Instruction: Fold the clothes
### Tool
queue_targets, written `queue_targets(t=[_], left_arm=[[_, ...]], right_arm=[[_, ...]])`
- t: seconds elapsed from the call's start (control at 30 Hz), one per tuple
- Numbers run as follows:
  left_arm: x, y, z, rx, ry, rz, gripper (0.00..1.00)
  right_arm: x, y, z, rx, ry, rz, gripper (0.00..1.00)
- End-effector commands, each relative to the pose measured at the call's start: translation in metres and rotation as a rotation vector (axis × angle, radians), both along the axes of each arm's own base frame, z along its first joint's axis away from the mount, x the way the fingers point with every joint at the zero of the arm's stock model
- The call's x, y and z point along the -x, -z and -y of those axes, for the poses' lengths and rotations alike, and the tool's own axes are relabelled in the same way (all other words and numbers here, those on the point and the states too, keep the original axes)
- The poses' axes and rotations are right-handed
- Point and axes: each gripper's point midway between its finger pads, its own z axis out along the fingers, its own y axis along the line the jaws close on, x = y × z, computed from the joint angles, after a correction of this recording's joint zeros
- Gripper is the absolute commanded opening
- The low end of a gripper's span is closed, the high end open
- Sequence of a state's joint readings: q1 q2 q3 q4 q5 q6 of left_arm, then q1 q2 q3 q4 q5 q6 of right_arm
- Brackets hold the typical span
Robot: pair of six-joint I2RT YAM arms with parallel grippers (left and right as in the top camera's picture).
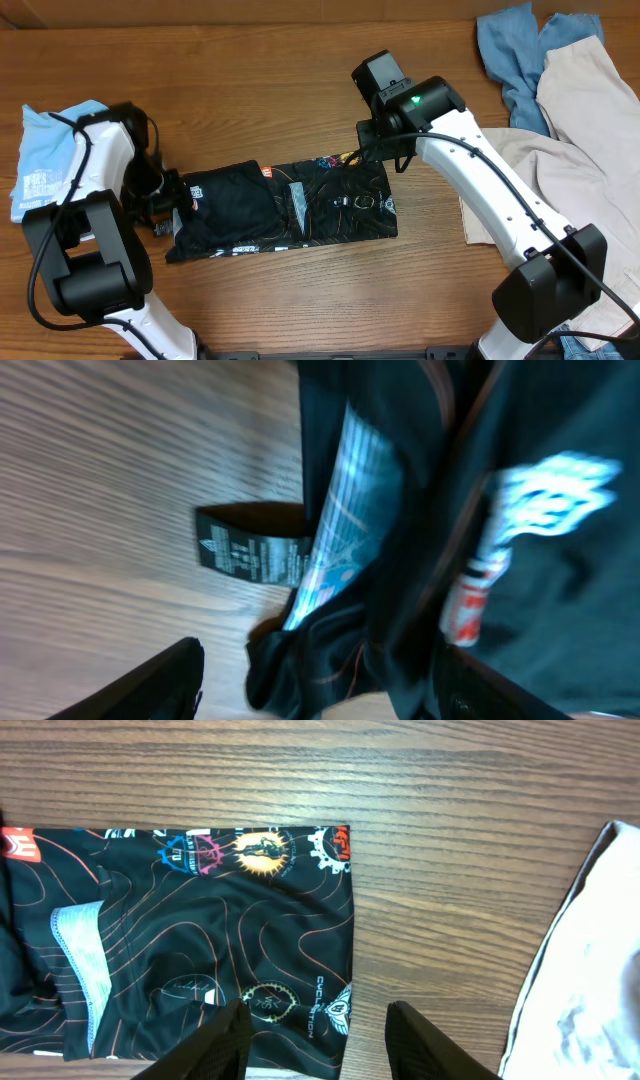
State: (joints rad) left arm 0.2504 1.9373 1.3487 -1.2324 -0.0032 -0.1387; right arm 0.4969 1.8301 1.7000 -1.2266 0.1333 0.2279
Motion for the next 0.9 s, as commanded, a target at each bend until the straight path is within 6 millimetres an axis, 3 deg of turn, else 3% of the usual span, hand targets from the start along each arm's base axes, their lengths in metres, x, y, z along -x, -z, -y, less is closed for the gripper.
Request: queue_targets(t=[0.0,0.17,0.3,0.33,0.47,0.53,0.67,0.87], left_arm=[[0.007,0.012,0.013,0.069,-0.006,0.026,0.76],[0.018,0.036,0.027,0.133,-0.009,0.037,0.75],[0.027,0.048,0.030,0.136,-0.010,0.028,0.66],[0.028,0.050,0.030,0.136,-0.010,0.029,0.60],[0.026,0.052,0.029,0.132,-0.008,0.042,0.20],[0.022,0.050,0.028,0.129,-0.008,0.050,0.10],[0.012,0.032,0.018,0.110,-0.018,0.059,0.04],[-0.013,-0.025,-0.027,0.046,-0.107,0.125,0.05]], right_arm=[[-0.003,-0.002,0.002,-0.019,0.017,0.000,0.47],[-0.003,-0.003,0.002,-0.020,0.018,0.001,0.47],[-0.003,-0.003,0.001,-0.020,0.018,0.002,0.47],[-0.003,-0.003,0.001,-0.020,0.018,0.002,0.47],[-0.003,-0.003,0.002,-0.020,0.018,0.001,0.46],[-0.003,-0.003,0.002,-0.020,0.020,0.002,0.46],[-0.007,-0.003,0.007,-0.023,0.041,0.006,0.46],[-0.019,-0.003,0.037,-0.025,0.143,0.011,0.46]])
